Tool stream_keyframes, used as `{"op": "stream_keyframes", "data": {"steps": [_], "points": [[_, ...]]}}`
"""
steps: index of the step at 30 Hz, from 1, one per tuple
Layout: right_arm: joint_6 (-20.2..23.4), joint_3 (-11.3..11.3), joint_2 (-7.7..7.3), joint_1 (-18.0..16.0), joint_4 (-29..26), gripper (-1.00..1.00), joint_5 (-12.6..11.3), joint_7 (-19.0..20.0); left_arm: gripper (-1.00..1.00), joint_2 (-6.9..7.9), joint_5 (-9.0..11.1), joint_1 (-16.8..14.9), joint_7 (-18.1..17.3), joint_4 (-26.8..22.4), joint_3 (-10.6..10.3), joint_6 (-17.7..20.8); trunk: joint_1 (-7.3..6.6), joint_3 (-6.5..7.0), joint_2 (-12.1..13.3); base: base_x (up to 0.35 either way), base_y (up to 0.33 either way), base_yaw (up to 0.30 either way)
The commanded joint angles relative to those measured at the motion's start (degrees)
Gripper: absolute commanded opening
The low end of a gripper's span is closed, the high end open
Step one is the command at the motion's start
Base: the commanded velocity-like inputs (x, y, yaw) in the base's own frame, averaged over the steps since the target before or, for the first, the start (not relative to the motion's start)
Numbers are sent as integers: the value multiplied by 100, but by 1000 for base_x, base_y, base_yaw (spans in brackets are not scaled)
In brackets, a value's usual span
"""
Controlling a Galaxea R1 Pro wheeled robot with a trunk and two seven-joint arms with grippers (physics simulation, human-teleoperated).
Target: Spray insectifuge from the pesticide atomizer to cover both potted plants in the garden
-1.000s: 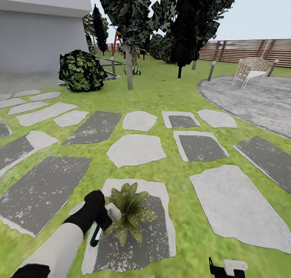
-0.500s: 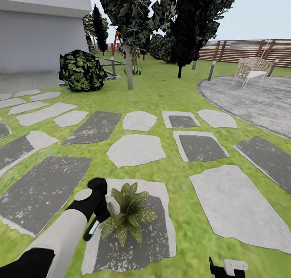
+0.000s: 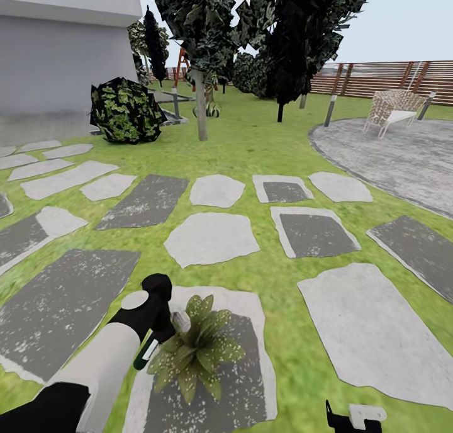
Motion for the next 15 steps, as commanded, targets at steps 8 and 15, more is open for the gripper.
{"op": "stream_keyframes", "data": {"steps": [8,15], "points": [[-14,-39,1,-4,6,100,61,-24,-100,294,-328,18,-5,-7,18,52,-1,-5,-2,0,0,0],[-16,-39,1,-4,4,100,61,-24,-100,243,-327,5,7,-14,19,60,-1,-5,-2,0,0,0]]}}
